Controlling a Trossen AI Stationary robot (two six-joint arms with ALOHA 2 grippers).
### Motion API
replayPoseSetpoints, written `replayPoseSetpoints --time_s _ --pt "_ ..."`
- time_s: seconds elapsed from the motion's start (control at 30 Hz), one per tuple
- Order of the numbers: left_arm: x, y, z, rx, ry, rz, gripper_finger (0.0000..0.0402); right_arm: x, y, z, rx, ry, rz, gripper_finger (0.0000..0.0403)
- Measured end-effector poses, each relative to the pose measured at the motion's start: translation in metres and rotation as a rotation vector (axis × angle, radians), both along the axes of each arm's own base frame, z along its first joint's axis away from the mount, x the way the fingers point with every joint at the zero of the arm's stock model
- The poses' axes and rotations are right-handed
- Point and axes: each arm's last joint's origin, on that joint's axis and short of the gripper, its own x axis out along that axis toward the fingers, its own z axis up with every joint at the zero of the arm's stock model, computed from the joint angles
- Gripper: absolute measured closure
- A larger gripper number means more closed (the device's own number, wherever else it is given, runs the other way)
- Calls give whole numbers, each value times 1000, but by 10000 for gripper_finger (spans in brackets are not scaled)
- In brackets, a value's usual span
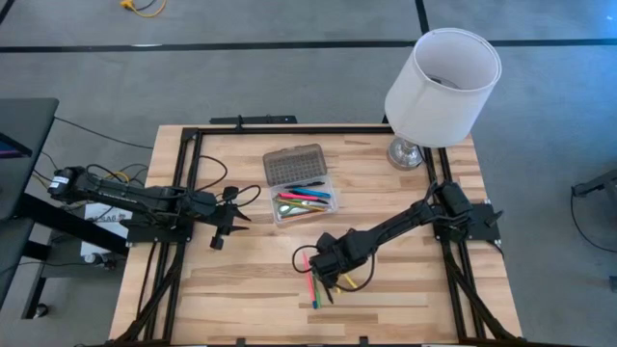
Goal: Pick & place school supplies into a supply box
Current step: Put the right yellow marker into the transparent supply box
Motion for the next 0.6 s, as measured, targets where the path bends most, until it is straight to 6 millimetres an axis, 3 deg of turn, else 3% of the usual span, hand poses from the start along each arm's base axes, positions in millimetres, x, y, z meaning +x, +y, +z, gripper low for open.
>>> replayPoseSetpoints --time_s 0.37,0.6 --pt "0 0 0 1 0 0 297 -13 11 -1 120 135 24 262" --pt "0 0 0 1 0 0 297 -16 11 -1 96 156 16 279"
